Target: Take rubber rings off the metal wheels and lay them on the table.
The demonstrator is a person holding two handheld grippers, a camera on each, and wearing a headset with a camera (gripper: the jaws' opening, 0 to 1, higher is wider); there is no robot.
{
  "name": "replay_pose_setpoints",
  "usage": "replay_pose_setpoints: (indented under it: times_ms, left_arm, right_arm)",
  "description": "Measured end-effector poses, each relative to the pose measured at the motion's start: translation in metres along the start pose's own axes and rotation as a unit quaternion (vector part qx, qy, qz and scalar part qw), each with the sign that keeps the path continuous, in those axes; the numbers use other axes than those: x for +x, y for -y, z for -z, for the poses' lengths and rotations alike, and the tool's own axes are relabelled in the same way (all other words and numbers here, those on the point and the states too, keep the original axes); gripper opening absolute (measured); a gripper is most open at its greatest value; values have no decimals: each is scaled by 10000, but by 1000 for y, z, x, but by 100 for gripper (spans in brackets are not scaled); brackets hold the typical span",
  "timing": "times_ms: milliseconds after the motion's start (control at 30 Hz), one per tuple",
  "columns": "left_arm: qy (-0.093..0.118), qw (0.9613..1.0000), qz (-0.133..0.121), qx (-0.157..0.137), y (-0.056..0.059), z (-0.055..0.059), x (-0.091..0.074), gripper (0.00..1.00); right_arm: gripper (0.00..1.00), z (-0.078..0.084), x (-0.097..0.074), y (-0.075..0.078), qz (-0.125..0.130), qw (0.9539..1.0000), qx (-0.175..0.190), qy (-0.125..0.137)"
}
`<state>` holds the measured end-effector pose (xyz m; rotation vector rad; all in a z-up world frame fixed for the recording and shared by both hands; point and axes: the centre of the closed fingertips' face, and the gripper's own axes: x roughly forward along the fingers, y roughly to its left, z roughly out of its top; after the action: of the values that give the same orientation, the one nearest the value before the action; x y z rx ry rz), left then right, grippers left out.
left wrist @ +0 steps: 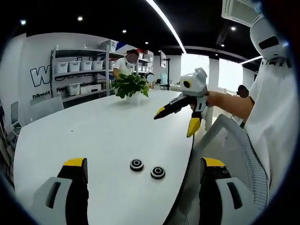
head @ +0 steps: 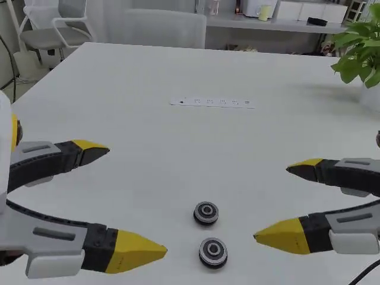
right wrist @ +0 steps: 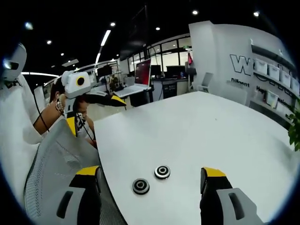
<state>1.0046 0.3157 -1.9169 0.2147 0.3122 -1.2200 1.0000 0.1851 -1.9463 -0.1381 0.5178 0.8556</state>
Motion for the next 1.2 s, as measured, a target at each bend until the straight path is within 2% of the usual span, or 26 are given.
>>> replay_pose_setpoints:
  times_ms: [67, 167, 200, 267, 400, 467, 533, 567, 667, 800, 867, 1000, 1133, 1200]
  left_arm:
    - [129, 9999, 59, 65, 1, -6, 2, 97]
    - [312, 9994, 159, 65, 3, -12, 4, 90]
    - [384, 9990, 207, 65, 4, -14, 5, 87]
    - [440, 9987, 252, 90, 6, -16, 6, 84]
    - [522, 9980, 293, 178, 9, -21, 9, 81]
    - [555, 9978, 312, 162, 9, -24, 12, 80]
    - [584, 9976, 323, 206, 9, -26, 15, 81]
    - [607, 9973, 319, 259, 8, -27, 18, 81]
    - [606, 9972, 337, 282, 7, -29, 24, 82]
    - [570, 9962, 485, 448, 9, -34, 35, 81]
    - [690, 9943, 558, 582, 9, -41, 41, 80]
    - [759, 9928, 670, 636, 10, -48, 53, 75]
    - [763, 9917, 705, 760, 8, -46, 65, 71]
    - [776, 9903, 773, 849, 8, -42, 71, 71]
  right_arm:
    - [86, -5, 6, 2, -65, 9999, -2, 94]
    - [84, -7, 14, 8, -2, 9998, -104, 148]
    - [85, -11, 17, 10, -3, 9996, -141, 237]
    - [87, -14, 22, 7, -161, 9993, -51, 329]
    - [85, -11, 29, 6, -240, 9988, -77, 424]
    - [84, -12, 33, 3, -324, 9976, -116, 604]
    - [83, -9, 35, -7, -618, 9955, -58, 711]
    - [82, -4, 37, -10, -703, 9955, -74, 630]
    - [78, 4, 41, -12, -732, 9956, -282, 506]
    - [75, 15, 49, -17, -856, 9951, -304, 390]
    - [72, 21, 51, -19, -904, 9943, -453, 324]
    - [68, 36, 58, -19, -968, 9946, -360, 87]
    - [59, 55, 64, -24, -1067, 9931, -432, -232]
    - [54, 66, 67, -20, -1003, 9933, -414, -400]
